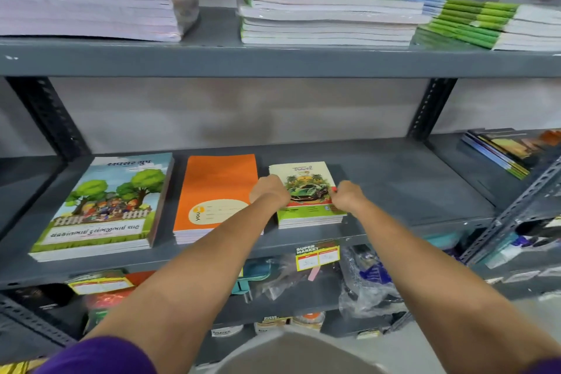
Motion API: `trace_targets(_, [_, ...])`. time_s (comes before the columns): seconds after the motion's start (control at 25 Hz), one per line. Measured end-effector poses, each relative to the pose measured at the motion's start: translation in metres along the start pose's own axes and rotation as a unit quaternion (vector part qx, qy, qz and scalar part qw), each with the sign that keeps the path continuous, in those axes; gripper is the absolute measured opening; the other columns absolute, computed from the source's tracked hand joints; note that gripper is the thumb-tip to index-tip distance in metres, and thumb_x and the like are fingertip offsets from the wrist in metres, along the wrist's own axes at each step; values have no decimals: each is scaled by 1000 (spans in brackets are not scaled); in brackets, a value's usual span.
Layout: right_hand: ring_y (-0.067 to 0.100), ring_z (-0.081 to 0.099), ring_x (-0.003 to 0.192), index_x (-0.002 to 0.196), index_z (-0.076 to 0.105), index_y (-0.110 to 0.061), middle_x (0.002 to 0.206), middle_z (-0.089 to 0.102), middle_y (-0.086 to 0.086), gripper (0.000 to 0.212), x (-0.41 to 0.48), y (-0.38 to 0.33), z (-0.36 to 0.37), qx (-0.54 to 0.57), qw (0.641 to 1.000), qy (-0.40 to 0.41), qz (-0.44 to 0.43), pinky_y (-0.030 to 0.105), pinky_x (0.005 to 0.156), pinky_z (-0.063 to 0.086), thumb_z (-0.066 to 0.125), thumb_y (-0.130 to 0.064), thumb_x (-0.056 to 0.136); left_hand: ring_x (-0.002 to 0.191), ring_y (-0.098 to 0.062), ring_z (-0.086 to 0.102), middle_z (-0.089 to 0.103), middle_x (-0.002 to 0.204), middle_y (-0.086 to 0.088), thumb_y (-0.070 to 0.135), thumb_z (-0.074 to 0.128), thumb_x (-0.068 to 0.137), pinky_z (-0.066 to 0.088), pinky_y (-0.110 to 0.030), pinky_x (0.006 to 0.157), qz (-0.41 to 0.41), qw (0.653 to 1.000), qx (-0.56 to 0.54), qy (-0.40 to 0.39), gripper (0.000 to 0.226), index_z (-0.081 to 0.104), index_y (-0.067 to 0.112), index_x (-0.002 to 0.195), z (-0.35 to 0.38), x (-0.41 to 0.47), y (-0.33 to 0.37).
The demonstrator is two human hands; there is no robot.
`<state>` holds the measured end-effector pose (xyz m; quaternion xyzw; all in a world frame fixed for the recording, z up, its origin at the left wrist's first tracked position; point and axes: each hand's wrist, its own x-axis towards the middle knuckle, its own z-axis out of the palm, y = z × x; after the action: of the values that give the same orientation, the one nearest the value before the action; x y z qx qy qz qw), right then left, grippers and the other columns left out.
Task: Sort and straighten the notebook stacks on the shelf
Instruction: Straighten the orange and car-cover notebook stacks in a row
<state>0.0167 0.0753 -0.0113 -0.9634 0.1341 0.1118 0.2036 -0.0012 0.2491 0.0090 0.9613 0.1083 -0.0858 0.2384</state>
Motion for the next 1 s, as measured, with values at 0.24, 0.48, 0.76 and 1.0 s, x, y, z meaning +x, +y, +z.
trace_targets(0.24, [30,59,95,80,54,-5,87,61,8,37,7,6,0,15,999,-5,-46,34,75,45,45,-35,100,79,-18,69,67,85,-1,42,61,88,52,-26,63,13,999,-2,-43,34,66,11,103,-4,3,3])
trace_targets(0.48, [22,52,123,149,20,-33,137,52,-2,111,-1,31,-12,19,969,-154,-192,36,104,43,83,-55,61,101,-25,63,50,134,-9,44,91,58,59,-31,76,34,987,82,-136,115,27,5,145,-3,-6,8])
trace_targets(0.76, [35,51,125,148,24,-36,139,46,13,121,8,29,1,-33,972,-105,-206,51,106,42,95,-24,51,114,-32,61,58,126,-14,26,93,59,56,-36,85,71,981,178,-24,130,4,3,152,28,-4,9])
trace_targets(1.0, [39,48,126,148,27,-34,140,41,16,115,5,26,-5,-62,971,-105,-208,49,105,42,94,-25,55,109,-29,62,59,119,-12,24,93,59,56,-34,81,77,982,172,-13,120,14,8,148,30,-5,7])
